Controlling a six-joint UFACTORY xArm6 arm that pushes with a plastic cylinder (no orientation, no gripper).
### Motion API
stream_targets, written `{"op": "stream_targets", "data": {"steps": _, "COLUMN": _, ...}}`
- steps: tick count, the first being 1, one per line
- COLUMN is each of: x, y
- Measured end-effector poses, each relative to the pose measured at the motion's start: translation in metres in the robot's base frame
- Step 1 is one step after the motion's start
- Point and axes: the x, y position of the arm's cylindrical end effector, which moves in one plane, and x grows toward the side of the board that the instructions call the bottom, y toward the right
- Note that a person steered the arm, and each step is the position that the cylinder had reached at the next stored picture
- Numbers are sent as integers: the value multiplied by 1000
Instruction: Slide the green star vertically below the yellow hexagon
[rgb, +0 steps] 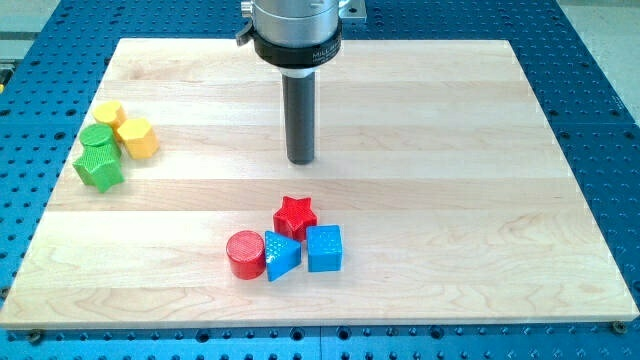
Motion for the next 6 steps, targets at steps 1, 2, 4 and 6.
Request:
{"op": "stream_targets", "data": {"steps": 1, "x": 0, "y": 0}}
{"op": "stream_targets", "data": {"steps": 2, "x": 0, "y": 19}}
{"op": "stream_targets", "data": {"steps": 4, "x": -11, "y": -5}}
{"op": "stream_targets", "data": {"steps": 6, "x": 48, "y": -55}}
